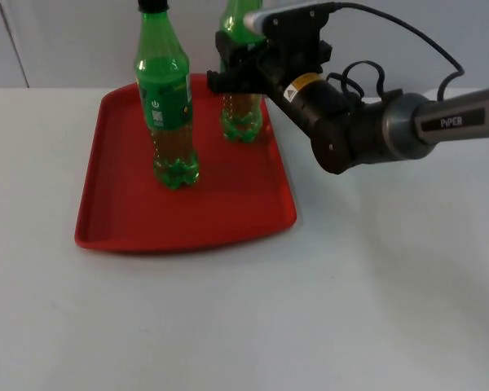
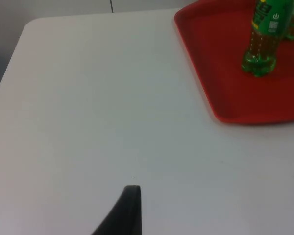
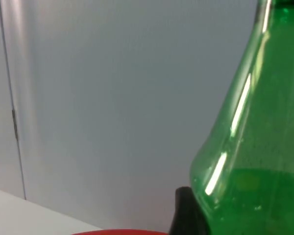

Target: Place the bottle upright on the tray.

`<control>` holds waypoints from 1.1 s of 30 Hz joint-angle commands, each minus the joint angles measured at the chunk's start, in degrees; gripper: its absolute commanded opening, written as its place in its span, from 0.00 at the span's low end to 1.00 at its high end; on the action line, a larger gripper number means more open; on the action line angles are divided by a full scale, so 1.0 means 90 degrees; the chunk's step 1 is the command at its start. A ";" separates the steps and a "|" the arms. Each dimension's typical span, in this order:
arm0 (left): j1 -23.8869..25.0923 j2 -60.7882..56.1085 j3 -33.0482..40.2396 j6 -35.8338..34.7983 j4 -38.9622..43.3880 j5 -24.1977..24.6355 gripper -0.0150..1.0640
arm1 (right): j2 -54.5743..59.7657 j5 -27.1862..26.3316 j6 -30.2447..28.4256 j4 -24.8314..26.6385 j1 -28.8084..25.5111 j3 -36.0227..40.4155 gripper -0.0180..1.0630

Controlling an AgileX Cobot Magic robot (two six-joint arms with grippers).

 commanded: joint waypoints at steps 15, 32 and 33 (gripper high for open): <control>0.0032 -0.0027 0.0030 0.0004 -0.0047 -0.0013 0.99 | 0.0137 -0.0106 -0.0034 -0.0044 0.0029 -0.0056 0.08; 0.0032 -0.0027 0.0030 0.0004 -0.0047 -0.0013 0.99 | 0.0137 -0.0082 -0.0061 -0.0029 0.0029 -0.0056 0.63; 0.0032 -0.0027 0.0030 0.0004 -0.0047 -0.0013 0.99 | 0.0137 -0.0082 -0.0061 -0.0029 0.0029 -0.0056 0.63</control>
